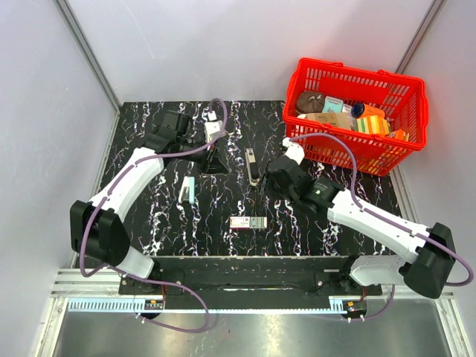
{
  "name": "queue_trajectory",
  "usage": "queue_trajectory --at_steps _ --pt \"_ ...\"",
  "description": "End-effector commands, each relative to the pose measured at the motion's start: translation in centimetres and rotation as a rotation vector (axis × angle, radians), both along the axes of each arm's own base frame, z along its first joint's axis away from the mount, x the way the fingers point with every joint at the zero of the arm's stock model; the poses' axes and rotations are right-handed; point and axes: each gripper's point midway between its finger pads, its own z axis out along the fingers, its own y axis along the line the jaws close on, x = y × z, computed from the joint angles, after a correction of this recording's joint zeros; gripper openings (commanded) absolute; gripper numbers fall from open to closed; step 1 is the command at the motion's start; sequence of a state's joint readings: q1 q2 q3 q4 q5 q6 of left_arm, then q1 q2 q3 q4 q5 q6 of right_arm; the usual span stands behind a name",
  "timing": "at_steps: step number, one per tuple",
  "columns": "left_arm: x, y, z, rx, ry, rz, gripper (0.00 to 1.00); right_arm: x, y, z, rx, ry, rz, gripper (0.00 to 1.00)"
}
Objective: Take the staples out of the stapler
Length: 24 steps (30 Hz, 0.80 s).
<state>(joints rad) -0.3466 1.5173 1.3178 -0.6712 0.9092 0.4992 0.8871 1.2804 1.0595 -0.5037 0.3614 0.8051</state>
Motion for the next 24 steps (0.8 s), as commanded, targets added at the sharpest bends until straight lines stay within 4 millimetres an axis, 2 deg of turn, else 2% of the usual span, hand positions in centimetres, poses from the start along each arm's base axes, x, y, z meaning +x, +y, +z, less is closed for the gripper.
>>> queue_trajectory --at_steps 1,7,11,20,23,24 --pt "-3.6 -1.5 5.7 -0.25 0.175 -0.098 0.01 0.1 1.2 4.2 0.14 -0.101 0.063 0.43" --pt "-4.6 -1.6 9.6 -0.425 0.289 -0.115 0.02 -0.9 3.1 7.8 0.275 -0.201 0.195 0.47" --pt "-5.1 -1.6 11.5 -0.518 0.324 -0.13 0.03 -1.5 4.3 9.3 0.343 -0.24 0.266 0.47" --pt "-5.4 -1.8 12.7 -0.614 0.394 -0.131 0.04 -2.4 5.6 10.7 0.401 -0.274 0.361 0.5" --pt "-5.6 -1.7 13.0 -0.656 0.431 -0.143 0.04 -3.0 6.0 11.7 0.443 -0.305 0.402 0.52" --pt "-5.8 -1.7 13.2 -0.67 0.452 -0.154 0.05 -3.0 6.3 12.9 0.479 -0.342 0.414 0.53"
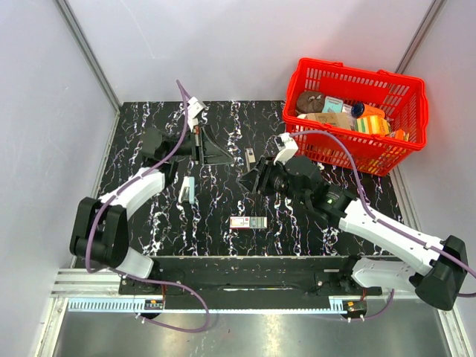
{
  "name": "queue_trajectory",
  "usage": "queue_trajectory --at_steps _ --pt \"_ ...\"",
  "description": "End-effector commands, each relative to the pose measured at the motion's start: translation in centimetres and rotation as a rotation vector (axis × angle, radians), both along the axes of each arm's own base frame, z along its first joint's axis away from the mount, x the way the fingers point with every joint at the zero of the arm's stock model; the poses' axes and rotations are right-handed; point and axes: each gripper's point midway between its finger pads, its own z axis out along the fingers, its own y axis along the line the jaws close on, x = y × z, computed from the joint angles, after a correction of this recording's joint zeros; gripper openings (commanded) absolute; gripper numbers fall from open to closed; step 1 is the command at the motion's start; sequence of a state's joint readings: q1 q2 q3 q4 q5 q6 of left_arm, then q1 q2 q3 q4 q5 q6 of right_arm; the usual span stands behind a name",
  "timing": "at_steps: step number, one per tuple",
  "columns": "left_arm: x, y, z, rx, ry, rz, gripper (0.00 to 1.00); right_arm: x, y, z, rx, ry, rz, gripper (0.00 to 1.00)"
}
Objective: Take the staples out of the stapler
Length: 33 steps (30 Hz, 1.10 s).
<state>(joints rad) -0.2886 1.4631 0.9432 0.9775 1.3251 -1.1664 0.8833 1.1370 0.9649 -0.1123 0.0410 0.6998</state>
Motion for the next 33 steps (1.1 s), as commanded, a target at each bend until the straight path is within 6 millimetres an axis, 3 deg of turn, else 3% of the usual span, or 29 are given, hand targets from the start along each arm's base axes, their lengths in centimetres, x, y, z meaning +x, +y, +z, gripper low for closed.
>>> queue_trajectory --at_steps 1,8,17,33 --pt "-1.5 0.4 1.9 -0.097 0.009 -0.057 0.05 -0.7 0.8 4.7 0.139 -0.133 0.078 0.54" --pt "-1.2 0.5 2.1 -0.131 0.05 -0.043 0.05 -0.9 0.6 7.7 0.236 -0.216 0.081 0.59" --pt "-1.5 0.5 2.6 -0.151 0.08 -0.042 0.06 -0.2 1.3 8.9 0.297 -0.234 0.098 0.6" --pt "-2.1 0.7 3.5 -0.169 0.08 -0.046 0.06 1.0 2.7 8.3 0.318 -0.186 0.109 0.49"
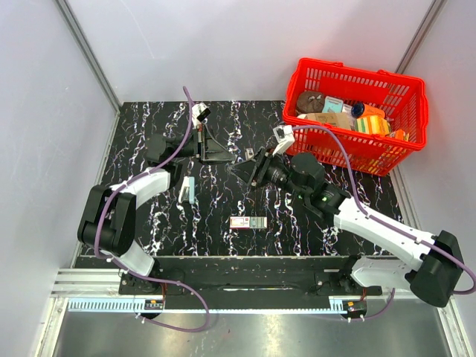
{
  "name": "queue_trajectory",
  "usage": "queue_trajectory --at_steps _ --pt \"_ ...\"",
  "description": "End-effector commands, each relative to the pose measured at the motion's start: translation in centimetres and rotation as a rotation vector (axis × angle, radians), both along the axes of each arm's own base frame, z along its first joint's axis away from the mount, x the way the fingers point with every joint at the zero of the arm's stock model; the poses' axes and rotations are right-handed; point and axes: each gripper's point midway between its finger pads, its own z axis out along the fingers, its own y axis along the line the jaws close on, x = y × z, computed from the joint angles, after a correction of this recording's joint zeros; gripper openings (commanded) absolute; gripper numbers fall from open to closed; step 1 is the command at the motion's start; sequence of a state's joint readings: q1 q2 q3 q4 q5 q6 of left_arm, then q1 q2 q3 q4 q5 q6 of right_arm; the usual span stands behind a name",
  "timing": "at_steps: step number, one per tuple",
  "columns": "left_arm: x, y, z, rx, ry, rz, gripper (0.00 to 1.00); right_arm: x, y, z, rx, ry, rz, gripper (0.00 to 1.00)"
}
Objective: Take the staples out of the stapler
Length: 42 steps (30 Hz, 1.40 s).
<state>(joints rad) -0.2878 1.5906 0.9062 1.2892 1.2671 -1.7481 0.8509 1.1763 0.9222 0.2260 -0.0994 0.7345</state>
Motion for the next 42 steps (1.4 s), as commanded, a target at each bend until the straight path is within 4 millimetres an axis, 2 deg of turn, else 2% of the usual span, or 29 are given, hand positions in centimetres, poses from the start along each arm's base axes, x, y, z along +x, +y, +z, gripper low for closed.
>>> queue_trajectory --at_steps 1,13,27,29,32,36,40,42 --pt "-2.8 1.0 3.7 -0.135 -0.36 0.022 0.06 0.5 0.1 3.8 0.093 -0.065 0.004 0.48" --pt "-2.8 0.9 3.8 -0.142 -0.349 0.02 0.08 1.4 -0.1 4.5 0.123 -0.069 -0.002 0.41" --pt "-3.0 1.0 3.4 -0.13 -0.36 0.011 0.13 1.3 0.0 4.9 0.139 -0.08 0.012 0.21" --pt "-2.9 1.0 3.3 -0.128 -0.37 0.013 0.2 1.3 -0.2 4.8 0.133 -0.073 0.007 0.18" --pt "-2.7 1.0 3.4 -0.124 -0.383 0.013 0.37 1.1 -0.4 4.3 0.118 -0.06 0.01 0.15" --pt "-1.6 1.4 3.4 -0.109 -0.388 0.026 0.55 0.5 -0.7 3.1 0.088 -0.02 0.015 0.11" --pt "0.3 1.7 2.9 -0.067 -0.384 0.071 0.7 -0.1 -1.2 1.3 0.044 0.034 0.021 0.12" --pt "2.0 1.9 1.8 -0.017 -0.387 0.124 0.73 -0.4 -1.6 0.1 0.004 0.072 0.014 0.12"
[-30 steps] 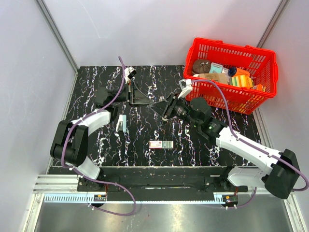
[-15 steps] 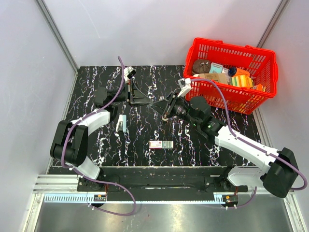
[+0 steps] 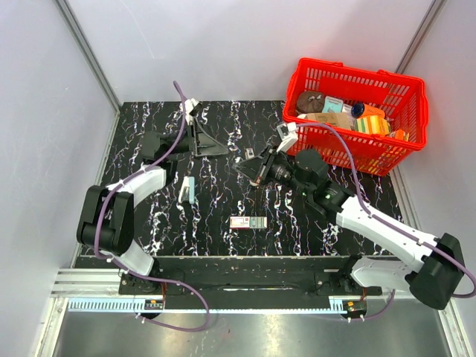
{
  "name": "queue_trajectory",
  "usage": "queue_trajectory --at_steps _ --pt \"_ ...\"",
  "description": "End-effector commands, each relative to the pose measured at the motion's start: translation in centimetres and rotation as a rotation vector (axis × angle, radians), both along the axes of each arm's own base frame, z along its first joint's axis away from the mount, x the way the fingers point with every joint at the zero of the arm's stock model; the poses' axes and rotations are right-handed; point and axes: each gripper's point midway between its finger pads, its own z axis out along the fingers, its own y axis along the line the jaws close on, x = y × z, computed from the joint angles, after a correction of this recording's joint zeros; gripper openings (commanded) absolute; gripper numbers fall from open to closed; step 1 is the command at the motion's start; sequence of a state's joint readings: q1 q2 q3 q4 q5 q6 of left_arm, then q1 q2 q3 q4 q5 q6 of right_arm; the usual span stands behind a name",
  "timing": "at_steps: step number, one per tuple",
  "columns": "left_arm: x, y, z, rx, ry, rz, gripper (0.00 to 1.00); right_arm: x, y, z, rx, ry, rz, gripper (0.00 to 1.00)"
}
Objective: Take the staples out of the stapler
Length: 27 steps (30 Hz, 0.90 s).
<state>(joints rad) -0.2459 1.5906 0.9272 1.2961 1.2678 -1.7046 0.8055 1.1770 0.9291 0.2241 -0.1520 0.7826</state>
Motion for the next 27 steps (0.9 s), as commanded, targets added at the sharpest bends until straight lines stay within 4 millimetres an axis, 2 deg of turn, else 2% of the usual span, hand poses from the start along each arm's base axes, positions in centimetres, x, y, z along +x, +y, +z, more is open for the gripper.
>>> queue_trajectory --at_steps 1,3,4,5,6,10,14,17,20,27 --pt "1.5 1.0 0.9 0.023 -0.331 0.107 0.73 -1.1 -1.2 -1.0 -0.053 0.054 0.006 0.12" --pt "3.3 1.1 -1.7 0.158 -0.301 0.184 0.73 -1.4 -1.7 -2.4 -0.103 0.1 0.0 0.12" --pt "4.8 1.4 -2.7 0.258 -0.383 0.27 0.73 -1.6 -2.0 -3.8 -0.148 0.141 -0.005 0.13" --pt "5.2 1.6 -3.9 0.361 -0.432 0.307 0.73 -1.7 -2.2 -5.2 -0.197 0.187 -0.009 0.13" --pt "5.5 1.7 -4.2 0.416 -0.473 0.339 0.74 -1.9 -2.4 -6.3 -0.239 0.225 -0.009 0.14" --pt "6.6 2.9 -6.6 0.539 -0.495 0.397 0.73 -2.6 -3.0 -12.1 -0.439 0.406 -0.016 0.12" --pt "7.0 3.7 -10.9 0.717 -0.516 0.385 0.73 -4.5 -3.4 -18.6 -0.675 0.552 -0.028 0.08" --pt "6.5 4.2 -13.0 0.776 -0.507 0.349 0.72 -5.3 -4.2 -22.0 -0.807 0.605 -0.072 0.07" --pt "6.0 4.6 -14.1 0.8 -0.507 0.334 0.72 -5.5 -4.8 -23.4 -0.886 0.61 -0.112 0.07" --pt "5.3 4.6 -14.8 0.818 -0.514 0.315 0.71 -5.5 -5.5 -25.2 -0.985 0.626 -0.136 0.08"
